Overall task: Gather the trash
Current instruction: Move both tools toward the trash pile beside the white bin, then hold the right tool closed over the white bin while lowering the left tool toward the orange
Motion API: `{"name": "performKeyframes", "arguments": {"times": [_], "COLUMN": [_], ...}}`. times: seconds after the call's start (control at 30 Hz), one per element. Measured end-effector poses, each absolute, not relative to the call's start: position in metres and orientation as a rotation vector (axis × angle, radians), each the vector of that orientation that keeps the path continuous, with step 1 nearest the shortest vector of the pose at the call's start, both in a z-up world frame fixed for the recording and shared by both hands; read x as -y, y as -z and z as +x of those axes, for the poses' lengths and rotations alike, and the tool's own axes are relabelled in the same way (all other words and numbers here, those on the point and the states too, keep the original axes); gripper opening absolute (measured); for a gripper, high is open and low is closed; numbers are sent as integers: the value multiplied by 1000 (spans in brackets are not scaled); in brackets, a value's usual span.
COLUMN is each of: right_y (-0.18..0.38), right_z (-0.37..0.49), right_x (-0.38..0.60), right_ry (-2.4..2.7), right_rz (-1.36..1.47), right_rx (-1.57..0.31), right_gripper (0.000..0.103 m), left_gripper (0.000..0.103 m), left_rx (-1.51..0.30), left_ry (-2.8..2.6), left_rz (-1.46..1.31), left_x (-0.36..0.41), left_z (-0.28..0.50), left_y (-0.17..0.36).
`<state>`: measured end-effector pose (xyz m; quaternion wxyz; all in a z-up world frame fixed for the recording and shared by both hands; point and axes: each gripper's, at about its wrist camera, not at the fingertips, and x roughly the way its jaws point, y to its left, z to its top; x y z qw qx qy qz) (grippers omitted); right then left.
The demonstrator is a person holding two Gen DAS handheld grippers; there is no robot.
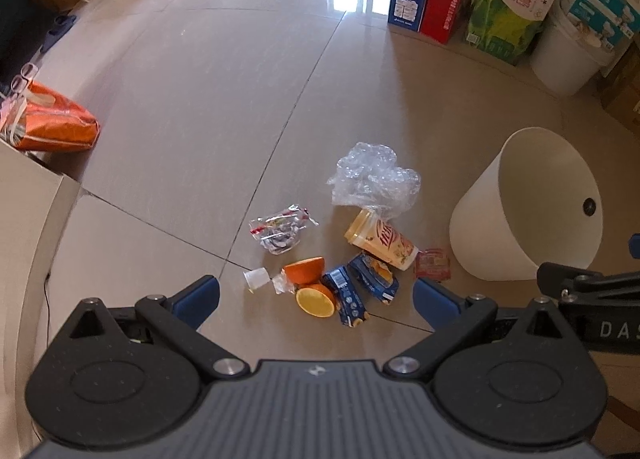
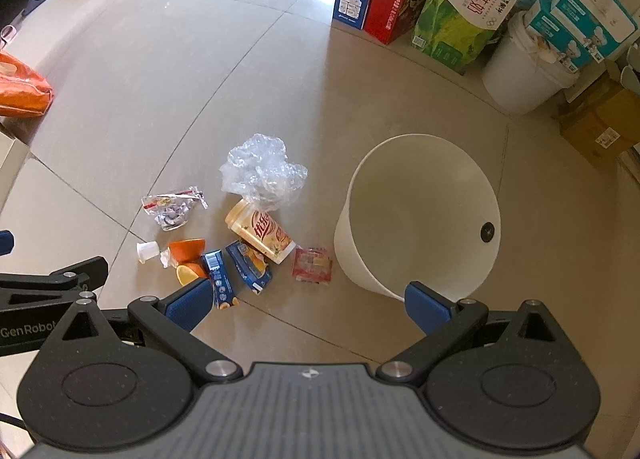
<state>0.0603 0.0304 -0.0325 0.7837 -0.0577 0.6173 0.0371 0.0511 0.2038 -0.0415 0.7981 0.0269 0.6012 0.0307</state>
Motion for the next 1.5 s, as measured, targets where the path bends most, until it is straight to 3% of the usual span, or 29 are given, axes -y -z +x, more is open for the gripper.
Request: {"name": "performKeyframes", "arguments": {"times": [0.4,1.13,1.3,1.43,1.5], "right_y": [68,161,192,215,226], "right_z": [80,148,164,172,176], "right_x": [-3,177,215,229,231], "right_ry": [-131,58,96,72,59], "right_rz": [-105,-172,-133,-88,-75], "right_rx": [-1348,-1285,-1321,-1352,-1374], "right_gripper": [103,101,81,72,61], "left_gripper": [102,102,102,102,102], "left_rx": [-1259,-1286,-1302,-1318,-1325], "left_ry": [-110,-188,-201,-207,-211], "left_rz": [33,1,-6,-23,-26], "left_x": [-181,-122,-117,-115,-116], "left_z": [65,76,77,76,76], "left_y": [68,136,146,154,158]}}
